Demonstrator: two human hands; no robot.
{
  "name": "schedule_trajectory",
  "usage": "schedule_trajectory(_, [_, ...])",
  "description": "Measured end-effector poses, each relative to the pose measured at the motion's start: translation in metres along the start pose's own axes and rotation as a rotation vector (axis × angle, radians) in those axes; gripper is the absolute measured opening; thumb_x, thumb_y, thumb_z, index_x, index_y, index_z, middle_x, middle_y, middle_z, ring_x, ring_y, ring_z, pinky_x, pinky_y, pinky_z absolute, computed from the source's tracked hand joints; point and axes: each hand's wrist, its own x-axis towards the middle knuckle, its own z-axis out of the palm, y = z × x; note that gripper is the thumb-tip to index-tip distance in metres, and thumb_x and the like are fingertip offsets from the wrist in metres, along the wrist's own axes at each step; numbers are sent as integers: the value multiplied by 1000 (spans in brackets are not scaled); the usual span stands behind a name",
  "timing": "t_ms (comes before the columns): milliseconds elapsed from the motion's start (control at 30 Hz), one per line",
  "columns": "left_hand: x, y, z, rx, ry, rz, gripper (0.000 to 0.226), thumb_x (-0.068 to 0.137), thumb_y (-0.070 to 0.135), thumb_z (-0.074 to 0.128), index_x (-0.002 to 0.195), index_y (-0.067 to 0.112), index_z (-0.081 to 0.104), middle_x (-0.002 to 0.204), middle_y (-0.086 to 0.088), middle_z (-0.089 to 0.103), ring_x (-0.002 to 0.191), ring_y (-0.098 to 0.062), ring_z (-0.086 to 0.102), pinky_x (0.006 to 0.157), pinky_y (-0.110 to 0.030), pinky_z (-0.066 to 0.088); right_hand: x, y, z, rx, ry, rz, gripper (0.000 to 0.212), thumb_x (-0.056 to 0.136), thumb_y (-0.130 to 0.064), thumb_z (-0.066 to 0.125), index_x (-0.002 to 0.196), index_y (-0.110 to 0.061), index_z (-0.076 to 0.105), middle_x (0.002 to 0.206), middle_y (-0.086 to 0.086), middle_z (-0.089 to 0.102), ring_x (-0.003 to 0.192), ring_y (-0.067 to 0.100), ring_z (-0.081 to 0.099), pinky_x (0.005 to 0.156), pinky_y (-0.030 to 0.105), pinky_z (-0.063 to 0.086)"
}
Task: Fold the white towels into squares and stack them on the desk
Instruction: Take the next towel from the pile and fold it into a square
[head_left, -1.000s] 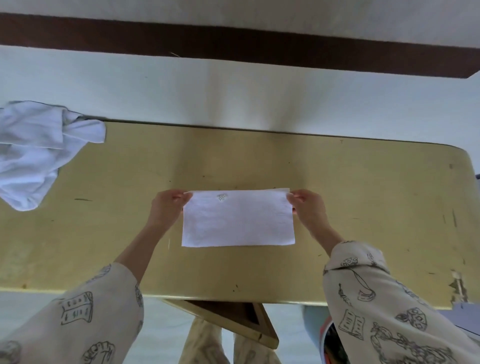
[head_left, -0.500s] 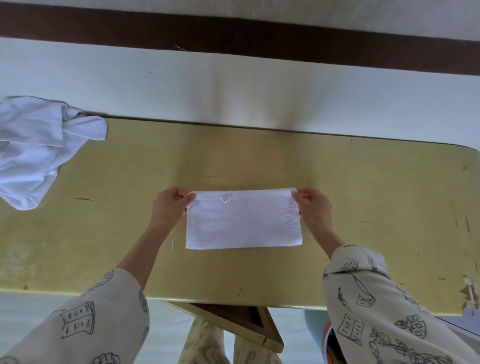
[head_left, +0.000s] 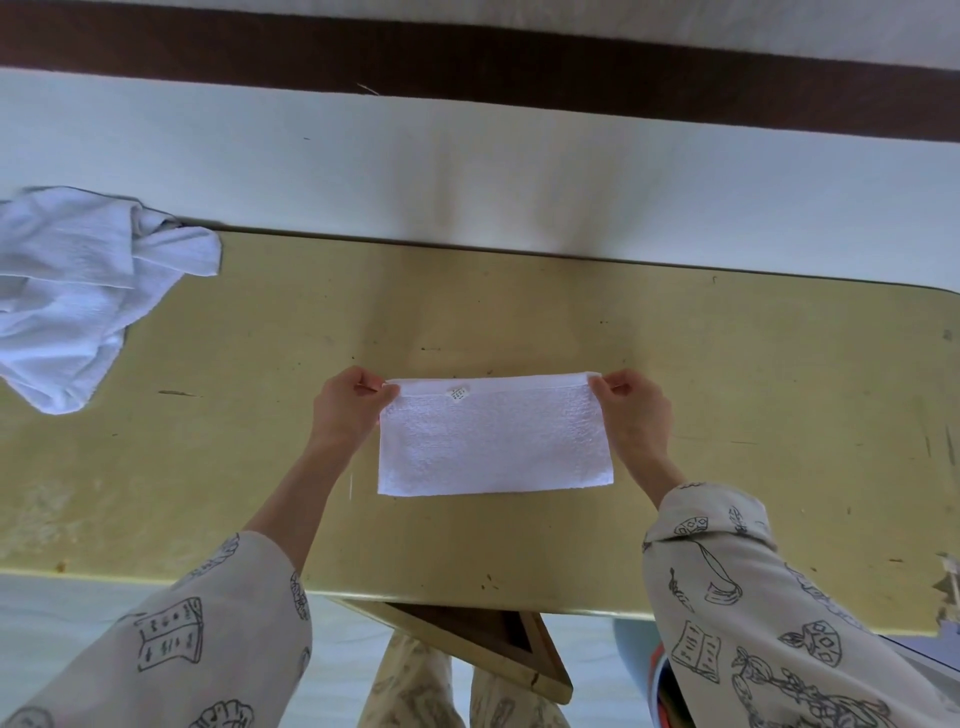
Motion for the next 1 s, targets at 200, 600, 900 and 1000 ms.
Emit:
schedule_trajectory(200, [-2,1,5,9,52,19,14,82,21,67,74,13,58,77,-5,63,73,-21,57,71,-31,48,0,-2,0,-22,-22,-4,21,90,-33,57,93,-13,64,80,-5,61,74,14,55,56,25,38])
schedule_trajectory(600, [-3,3,10,10,143,3,17,87,23,61,86,6,59,84,-6,61,77,-20,57,67,-25,39,-2,-4,3,-55,-6,-11,20,92,-31,53,94,-13,60,80,-3,60,76,18,55,66,28,40])
schedule_trajectory(900, [-16,5,11,261,284,78,33,92,35,48,108,6,44,95,-8,55,89,-29,53,70,-36,42,-14,-5,-3,-7,82,-113,32,91,-34,55,110,-9,56,103,6,62,91,21,57,78,31,42])
schedule_trajectory(1000, [-37,-10,23,510,377,438,36,94,24,42,124,4,45,120,-16,53,112,-35,48,90,-46,39,-35,2,7,-289,308,-556,37,94,-32,44,119,-6,54,116,14,58,106,29,53,88,39,40])
